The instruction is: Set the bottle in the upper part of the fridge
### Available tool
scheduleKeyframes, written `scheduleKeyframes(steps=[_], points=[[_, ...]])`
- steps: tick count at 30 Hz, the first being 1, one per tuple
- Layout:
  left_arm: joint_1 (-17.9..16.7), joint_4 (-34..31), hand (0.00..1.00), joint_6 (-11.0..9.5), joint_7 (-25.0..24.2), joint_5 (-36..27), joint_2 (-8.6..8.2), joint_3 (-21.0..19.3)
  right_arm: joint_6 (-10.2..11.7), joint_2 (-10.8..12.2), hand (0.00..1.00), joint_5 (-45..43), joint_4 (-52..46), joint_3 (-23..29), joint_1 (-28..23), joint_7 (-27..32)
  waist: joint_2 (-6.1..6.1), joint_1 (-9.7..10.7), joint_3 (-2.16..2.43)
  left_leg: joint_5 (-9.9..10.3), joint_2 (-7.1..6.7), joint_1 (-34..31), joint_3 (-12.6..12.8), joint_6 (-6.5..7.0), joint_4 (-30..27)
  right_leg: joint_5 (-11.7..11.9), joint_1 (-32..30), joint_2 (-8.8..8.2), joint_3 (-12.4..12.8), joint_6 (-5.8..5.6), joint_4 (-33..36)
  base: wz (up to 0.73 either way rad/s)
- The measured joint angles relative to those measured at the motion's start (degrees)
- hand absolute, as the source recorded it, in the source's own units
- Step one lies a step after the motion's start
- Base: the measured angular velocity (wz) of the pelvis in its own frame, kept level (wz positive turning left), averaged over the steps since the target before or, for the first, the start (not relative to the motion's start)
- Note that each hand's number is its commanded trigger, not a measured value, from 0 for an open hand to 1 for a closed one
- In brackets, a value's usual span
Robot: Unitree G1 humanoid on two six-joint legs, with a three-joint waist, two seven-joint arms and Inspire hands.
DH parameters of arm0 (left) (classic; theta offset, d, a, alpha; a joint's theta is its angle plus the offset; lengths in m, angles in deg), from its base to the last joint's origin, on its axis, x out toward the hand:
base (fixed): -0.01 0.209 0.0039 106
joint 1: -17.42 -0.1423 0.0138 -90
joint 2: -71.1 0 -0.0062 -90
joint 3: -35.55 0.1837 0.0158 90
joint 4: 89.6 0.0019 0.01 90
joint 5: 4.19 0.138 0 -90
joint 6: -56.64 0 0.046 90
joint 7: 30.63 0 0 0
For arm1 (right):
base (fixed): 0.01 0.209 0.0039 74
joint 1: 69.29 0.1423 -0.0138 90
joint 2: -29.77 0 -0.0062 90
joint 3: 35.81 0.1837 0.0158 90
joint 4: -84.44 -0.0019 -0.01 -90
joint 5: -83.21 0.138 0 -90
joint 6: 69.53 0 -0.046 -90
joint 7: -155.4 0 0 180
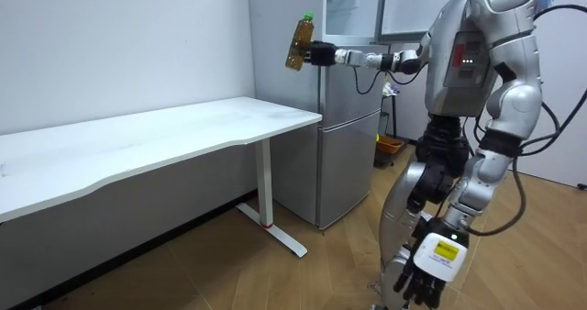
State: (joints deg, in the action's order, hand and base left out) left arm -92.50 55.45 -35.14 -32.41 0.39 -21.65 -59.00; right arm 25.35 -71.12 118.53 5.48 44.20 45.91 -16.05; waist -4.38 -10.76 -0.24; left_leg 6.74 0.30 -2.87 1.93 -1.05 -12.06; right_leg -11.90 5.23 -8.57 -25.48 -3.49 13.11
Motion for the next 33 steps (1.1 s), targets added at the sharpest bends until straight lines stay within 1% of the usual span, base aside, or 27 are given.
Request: scheduleKeyframes(steps=[4, 6, 7, 9, 12, 14, 19, 22, 24, 26, 27, 28, 31, 33], points=[[-0.23, 0.07, 0.00, 0.47, -1.27, 0.10, -0.02, -0.02, -0.13, 0.00, 1.00, 0.33, -4.95, 0.09, -2.47, -1.36, -0.04, 0.38, -0.02, 0.22, 0.01, 0.64, 0.21, 0.05, 0.25, 0.09, 0.77, 0.03, 0.03, -0.14, -0.40, -0.01], [-0.36, 0.26, 0.00, 1.18, -1.90, 0.08, -0.05, -0.02, -1.18, 0.00, 1.00, 0.04, -8.21, 0.09, -3.77, -3.33, 0.00, 0.93, -0.04, 0.25, 0.01, 0.75, 0.30, 0.04, 0.26, 0.09, 0.76, 0.03, 0.21, -0.14, -0.41, 0.00], [-0.37, 0.28, 0.00, 1.38, -2.24, 0.08, -0.06, -0.02, -1.33, 0.00, 1.00, 0.04, -8.76, 0.09, -4.06, -3.82, 0.03, 0.94, -0.06, 0.27, 0.03, 0.86, 0.36, 0.05, 0.26, 0.09, 0.80, 0.03, 0.22, -0.14, -0.41, -0.06], [-0.37, 0.44, 0.00, 1.64, -3.04, 0.08, -0.24, -0.05, -2.04, 0.00, 1.00, 0.02, -10.03, 0.09, -4.60, -5.44, 0.33, 1.05, -0.26, 0.49, 0.07, 1.51, 0.63, 0.06, 0.29, 0.09, 1.32, 0.02, 0.41, -0.15, -0.40, -0.07], [-0.28, 0.60, 0.00, 1.83, -3.62, 0.13, -1.20, -2.26, -3.37, 0.00, 1.00, -2.30, -11.72, 1.13, -4.65, -6.34, 0.36, 1.83, -0.23, 0.58, 0.10, 1.67, 0.76, 0.09, 0.22, 0.08, 1.57, 0.02, 0.42, -0.18, -0.41, 0.00], [-0.31, 0.59, 0.00, 2.07, -3.62, 0.13, -1.27, -2.40, -3.71, 0.01, 1.00, -3.16, -12.99, 2.28, -4.66, -6.78, 0.28, 2.34, -0.18, 0.59, 0.10, 1.69, 0.80, 0.09, 0.21, 0.08, 1.54, 0.02, 0.43, -0.18, -0.41, 0.00], [0.34, 0.55, 0.00, 2.29, -3.60, 1.41, -1.21, -2.39, -3.71, -0.04, 1.00, -6.26, -15.00, 5.44, -4.66, -6.57, 0.06, 3.28, -0.09, 0.67, 0.20, 2.45, 1.38, 0.09, 0.34, 0.08, 1.75, 0.07, 1.17, -0.19, -0.41, -0.07], [0.52, 0.17, 0.00, 2.02, -3.37, 1.34, -1.14, -2.39, -3.71, -0.50, 1.00, -6.84, -15.05, 6.90, -5.10, -6.37, -0.37, 5.23, 0.18, 0.73, 0.27, 2.48, 1.35, 0.06, 0.32, 0.09, 1.66, 0.15, 1.24, -0.19, -0.44, -0.01], [0.53, 0.15, 0.00, 2.02, -3.35, 1.30, -1.13, -2.39, -3.71, -0.73, 1.00, -6.74, -15.56, 7.37, -5.44, -5.48, -0.46, 6.11, 0.25, 0.79, 0.38, 2.59, 1.58, 0.02, 0.31, 0.11, 1.62, 0.25, 1.68, -0.18, -0.44, -0.08], [0.73, 0.09, 0.00, 1.89, -3.36, 1.44, -1.12, -2.41, -3.71, -1.34, 1.00, -6.32, -17.07, 8.55, -6.45, -4.88, -0.49, 6.22, 0.27, 0.93, 0.63, 2.70, 2.12, -0.05, 0.28, 0.20, 1.55, 0.43, 2.11, -0.11, -0.43, -0.14], [0.92, 0.10, 0.00, 1.87, -3.37, 2.01, -1.14, -2.47, -3.71, -1.73, 1.00, -6.34, -18.22, 9.66, -7.07, -4.82, -0.51, 6.79, 0.28, 0.96, 0.71, 2.73, 2.29, -0.08, 0.28, 0.21, 1.53, 0.51, 2.29, -0.10, -0.43, -0.09], [0.98, 0.11, 0.00, 1.84, -3.39, 2.40, -1.14, -2.52, -3.71, -1.98, 1.00, -6.32, -19.21, 10.66, -7.34, -4.80, -0.51, 6.96, 0.28, 1.02, 0.84, 2.89, 2.59, -0.15, 0.32, 0.22, 1.50, 0.62, 2.65, -0.08, -0.43, -0.12], [0.96, 0.14, 0.00, 1.83, -3.43, 2.43, -1.13, -2.56, -3.71, -2.03, 1.00, -6.33, -20.94, 12.79, -7.48, -4.68, -0.44, 7.54, 0.31, 1.38, 1.17, 3.65, 3.38, -0.38, 0.37, 0.22, 1.69, 0.89, 3.57, -0.07, -0.45, -0.16], [1.15, 0.15, 0.00, 1.83, -3.49, 2.53, -1.11, -2.52, -3.65, -2.44, 1.00, -6.09, -21.50, 14.24, -7.48, -4.54, -0.43, 7.92, 0.31, 1.45, 1.17, 3.67, 3.49, -0.36, 0.33, 0.23, 1.68, 0.88, 3.68, -0.06, -0.45, -0.04]])
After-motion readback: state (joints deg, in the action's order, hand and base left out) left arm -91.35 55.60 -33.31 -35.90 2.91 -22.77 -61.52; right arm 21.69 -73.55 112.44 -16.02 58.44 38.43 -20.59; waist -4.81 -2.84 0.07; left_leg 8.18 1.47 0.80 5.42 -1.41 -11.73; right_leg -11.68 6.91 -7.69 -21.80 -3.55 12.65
